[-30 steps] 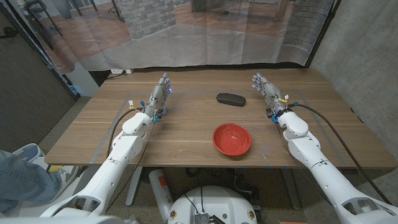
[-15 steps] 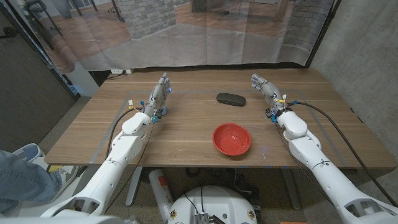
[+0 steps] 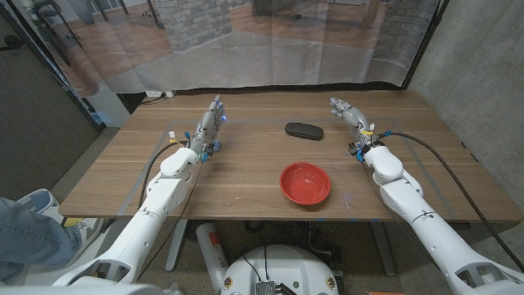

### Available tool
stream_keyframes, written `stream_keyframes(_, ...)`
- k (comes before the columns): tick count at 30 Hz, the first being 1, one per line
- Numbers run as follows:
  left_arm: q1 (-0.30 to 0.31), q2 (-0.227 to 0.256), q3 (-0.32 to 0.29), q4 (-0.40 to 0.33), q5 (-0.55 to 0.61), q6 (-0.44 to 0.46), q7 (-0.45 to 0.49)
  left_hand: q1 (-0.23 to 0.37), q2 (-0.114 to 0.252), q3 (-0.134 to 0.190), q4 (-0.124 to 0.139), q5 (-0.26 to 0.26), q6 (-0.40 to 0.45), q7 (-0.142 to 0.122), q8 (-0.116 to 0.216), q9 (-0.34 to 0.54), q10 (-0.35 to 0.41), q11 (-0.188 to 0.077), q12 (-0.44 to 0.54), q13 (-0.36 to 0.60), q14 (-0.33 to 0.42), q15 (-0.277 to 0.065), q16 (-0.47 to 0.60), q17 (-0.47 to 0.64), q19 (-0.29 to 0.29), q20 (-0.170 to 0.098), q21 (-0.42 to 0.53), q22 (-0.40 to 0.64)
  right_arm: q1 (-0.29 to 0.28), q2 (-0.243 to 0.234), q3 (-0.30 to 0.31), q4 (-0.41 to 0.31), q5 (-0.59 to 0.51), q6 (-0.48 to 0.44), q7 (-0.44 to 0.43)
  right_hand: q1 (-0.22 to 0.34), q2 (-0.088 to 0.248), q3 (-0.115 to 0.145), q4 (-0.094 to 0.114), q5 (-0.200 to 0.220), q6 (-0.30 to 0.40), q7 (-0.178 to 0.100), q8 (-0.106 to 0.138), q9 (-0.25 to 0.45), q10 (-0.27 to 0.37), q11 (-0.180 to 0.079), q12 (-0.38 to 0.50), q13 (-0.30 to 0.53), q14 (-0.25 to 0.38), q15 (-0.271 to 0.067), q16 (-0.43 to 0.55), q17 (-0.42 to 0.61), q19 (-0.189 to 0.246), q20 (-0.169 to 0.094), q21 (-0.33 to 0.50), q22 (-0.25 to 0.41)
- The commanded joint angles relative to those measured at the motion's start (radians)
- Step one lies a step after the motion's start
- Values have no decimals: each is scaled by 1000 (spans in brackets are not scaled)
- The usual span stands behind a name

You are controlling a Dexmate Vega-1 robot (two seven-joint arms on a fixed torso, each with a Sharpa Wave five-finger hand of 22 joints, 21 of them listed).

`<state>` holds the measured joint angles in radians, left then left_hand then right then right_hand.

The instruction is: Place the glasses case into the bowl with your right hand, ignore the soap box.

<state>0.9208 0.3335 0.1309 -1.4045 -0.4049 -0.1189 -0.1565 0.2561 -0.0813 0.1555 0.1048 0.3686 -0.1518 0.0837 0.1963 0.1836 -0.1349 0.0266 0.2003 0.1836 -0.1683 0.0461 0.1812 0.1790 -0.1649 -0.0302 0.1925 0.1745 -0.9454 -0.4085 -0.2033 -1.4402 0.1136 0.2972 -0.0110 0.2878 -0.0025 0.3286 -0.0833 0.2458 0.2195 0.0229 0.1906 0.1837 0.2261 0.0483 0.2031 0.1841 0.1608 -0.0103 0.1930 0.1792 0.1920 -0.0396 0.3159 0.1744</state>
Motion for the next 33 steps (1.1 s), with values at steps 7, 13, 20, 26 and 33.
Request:
stream_keyframes(7,-2,4,5,-5,1,11,-4,12,5,-6,-4,5,2,-1,3,2,0,-2,4,3,-2,-2,6,3,-13,-2,5,6,0,-22,-19,-35,-118,-27,-48,31,4,7,-19,-3,-20,-22,-3,6,-25,-4,-4,2,30,-2,8,6,-2,2,-12,6)
stream_keyframes(13,-2,3,5,-4,3,10,-2,13,6,-6,-4,5,2,-1,3,2,1,-2,4,3,-2,-2,6,3,-15,2,4,6,2,-35,-28,-55,-163,-52,-60,39,4,9,-26,-6,-21,-26,-1,6,-14,-3,1,2,10,3,-1,6,-8,4,-20,6)
stream_keyframes(20,-3,1,7,-5,6,7,2,15,8,-7,-5,6,3,-3,3,2,3,-3,5,3,-1,-2,6,3,-16,3,4,6,6,-47,-38,-68,-199,-72,-63,58,7,16,-38,-9,-20,-29,2,7,-9,-2,5,2,-26,6,-15,4,-15,8,-31,6)
stream_keyframes(26,0,2,8,-10,7,12,4,16,9,-7,-5,6,3,-4,3,2,4,-4,5,3,1,-3,7,3,-16,4,4,6,5,-56,-43,-82,-232,-88,-73,73,10,21,-46,-12,-20,-30,3,7,-21,-1,1,2,-54,12,-21,3,-24,11,-40,6)
stream_keyframes(33,6,6,6,-16,8,14,6,18,11,-8,-6,7,4,-4,3,3,4,-3,5,3,2,-4,7,3,-17,5,5,6,3,-69,-54,-112,-280,-123,-82,84,11,24,-52,-15,-25,-29,2,7,-41,-5,-5,2,-60,14,-18,2,-27,14,-46,6)
